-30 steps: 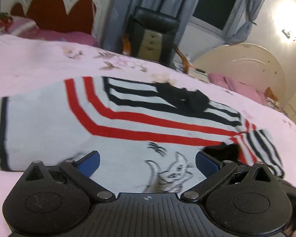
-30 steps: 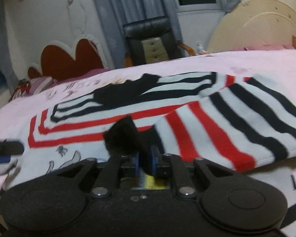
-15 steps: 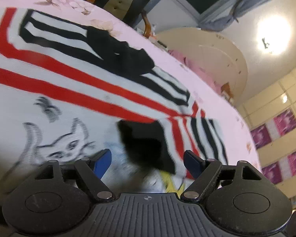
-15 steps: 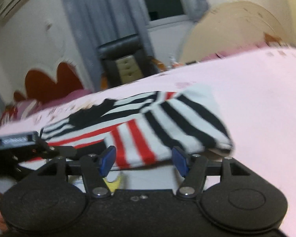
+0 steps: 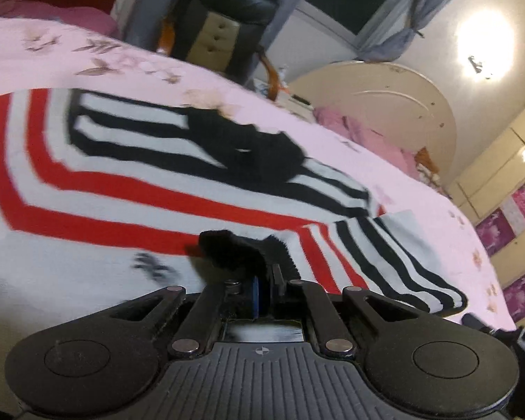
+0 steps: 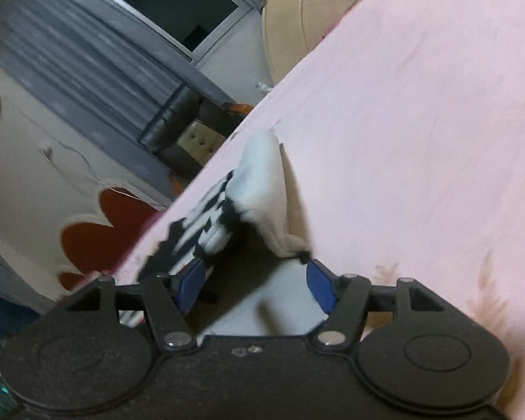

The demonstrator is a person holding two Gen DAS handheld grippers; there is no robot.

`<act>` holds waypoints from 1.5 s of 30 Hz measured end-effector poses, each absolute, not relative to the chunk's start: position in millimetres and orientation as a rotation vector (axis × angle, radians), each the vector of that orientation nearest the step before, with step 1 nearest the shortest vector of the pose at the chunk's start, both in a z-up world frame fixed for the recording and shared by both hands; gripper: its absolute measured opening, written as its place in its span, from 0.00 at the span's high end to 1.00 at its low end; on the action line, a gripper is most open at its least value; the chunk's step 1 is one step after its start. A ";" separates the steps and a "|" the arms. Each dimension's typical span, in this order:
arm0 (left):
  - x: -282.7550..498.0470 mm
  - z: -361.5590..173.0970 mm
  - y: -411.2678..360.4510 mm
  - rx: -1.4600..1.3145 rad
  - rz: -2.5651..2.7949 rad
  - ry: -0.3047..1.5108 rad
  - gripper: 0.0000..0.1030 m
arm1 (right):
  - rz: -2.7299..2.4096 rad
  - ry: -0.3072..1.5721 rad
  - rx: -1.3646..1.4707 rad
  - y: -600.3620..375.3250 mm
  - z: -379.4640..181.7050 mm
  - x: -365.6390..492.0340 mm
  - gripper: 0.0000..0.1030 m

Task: Fold small clothes

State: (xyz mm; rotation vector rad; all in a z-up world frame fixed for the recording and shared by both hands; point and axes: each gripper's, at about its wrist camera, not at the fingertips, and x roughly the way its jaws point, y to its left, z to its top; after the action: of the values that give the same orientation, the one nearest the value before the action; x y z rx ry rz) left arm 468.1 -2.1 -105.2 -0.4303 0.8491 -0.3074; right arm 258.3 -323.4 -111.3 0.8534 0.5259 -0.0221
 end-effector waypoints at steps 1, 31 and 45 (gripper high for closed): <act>467.6 -106.9 3.2 -0.436 -0.299 0.852 0.95 | -0.011 0.525 0.887 -324.3 -114.0 260.2 0.38; 457.2 -114.6 47.2 -0.401 -0.223 0.799 0.95 | -0.021 0.557 0.991 -344.0 -143.1 291.2 0.86; 466.5 -110.2 38.7 -0.244 -0.233 0.819 0.95 | -0.044 0.562 0.857 -332.6 -147.1 285.8 0.92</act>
State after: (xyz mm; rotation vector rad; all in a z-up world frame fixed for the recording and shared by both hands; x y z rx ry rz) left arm 466.5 38.7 -110.2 -0.2443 0.8191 -0.2326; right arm 285.8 -332.6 -147.1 0.8569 0.5617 -0.0442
